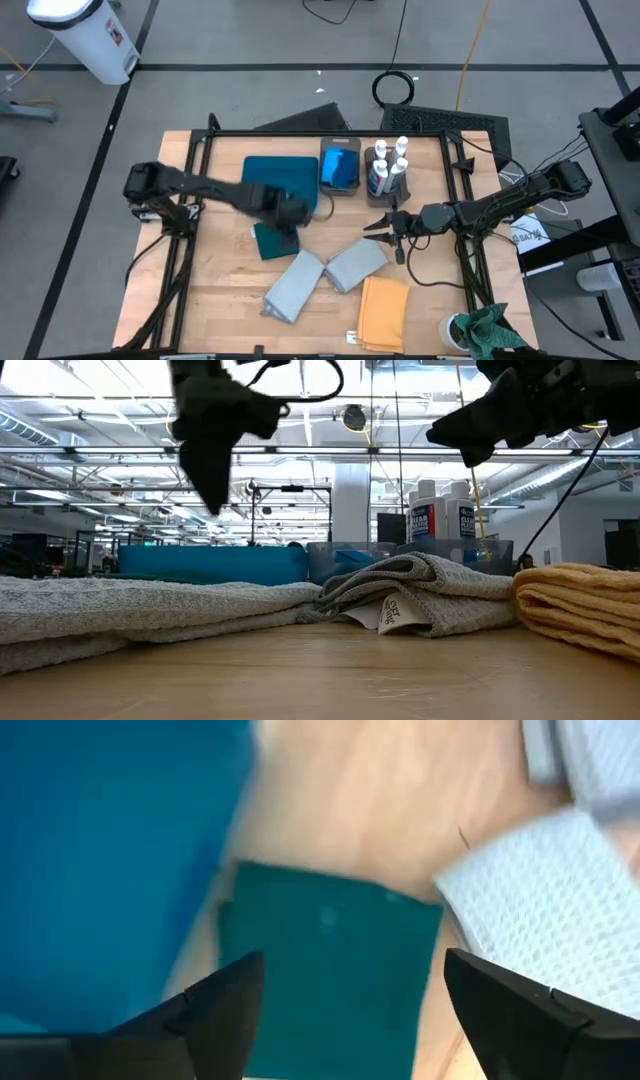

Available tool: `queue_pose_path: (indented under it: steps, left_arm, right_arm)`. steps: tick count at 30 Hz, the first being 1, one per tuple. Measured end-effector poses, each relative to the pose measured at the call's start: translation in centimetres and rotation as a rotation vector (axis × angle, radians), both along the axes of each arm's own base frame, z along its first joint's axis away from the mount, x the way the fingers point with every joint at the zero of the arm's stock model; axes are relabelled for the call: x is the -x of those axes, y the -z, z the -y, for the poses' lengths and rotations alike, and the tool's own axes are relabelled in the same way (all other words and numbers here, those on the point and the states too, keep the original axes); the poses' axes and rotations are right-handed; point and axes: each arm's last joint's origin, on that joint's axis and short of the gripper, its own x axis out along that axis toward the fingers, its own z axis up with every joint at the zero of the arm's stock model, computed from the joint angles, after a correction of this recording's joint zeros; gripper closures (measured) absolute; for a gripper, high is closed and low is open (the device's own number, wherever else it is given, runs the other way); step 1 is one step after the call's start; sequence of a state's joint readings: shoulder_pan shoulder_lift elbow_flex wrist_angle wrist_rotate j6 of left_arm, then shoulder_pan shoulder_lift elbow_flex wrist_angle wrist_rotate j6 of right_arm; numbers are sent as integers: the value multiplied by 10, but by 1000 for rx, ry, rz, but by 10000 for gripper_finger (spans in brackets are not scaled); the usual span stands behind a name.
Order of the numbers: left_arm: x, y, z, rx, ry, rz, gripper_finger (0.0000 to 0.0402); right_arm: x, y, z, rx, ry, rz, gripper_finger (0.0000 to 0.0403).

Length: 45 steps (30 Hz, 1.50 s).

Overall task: Pick & Place Kitchen Items
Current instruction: Put the gray microfiber towel into the blue bin

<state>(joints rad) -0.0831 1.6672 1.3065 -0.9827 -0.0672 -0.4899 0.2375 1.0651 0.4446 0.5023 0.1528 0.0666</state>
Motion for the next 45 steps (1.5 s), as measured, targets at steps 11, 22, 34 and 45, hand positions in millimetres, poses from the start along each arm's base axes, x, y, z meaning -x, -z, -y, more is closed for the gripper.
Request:
queue_pose_path:
  steps: [11, 22, 34, 45]
  left_arm:
    - [10, 46, 53, 24, -6, 114, 116]
    - [5, 42, 69, 10, 32, 222, 115]
    - [3, 41, 68, -2, 51, 236, 117]
    - [3, 41, 67, -34, 62, 248, 115]
  right_arm:
    - [3, 10, 1, -177, 52, -123, 327]
    - [19, 56, -1, -559, 252, -590, 154]
    - [15, 97, -10, -726, 273, -642, 140]
    - [10, 122, -13, -735, 276, -741, 192]
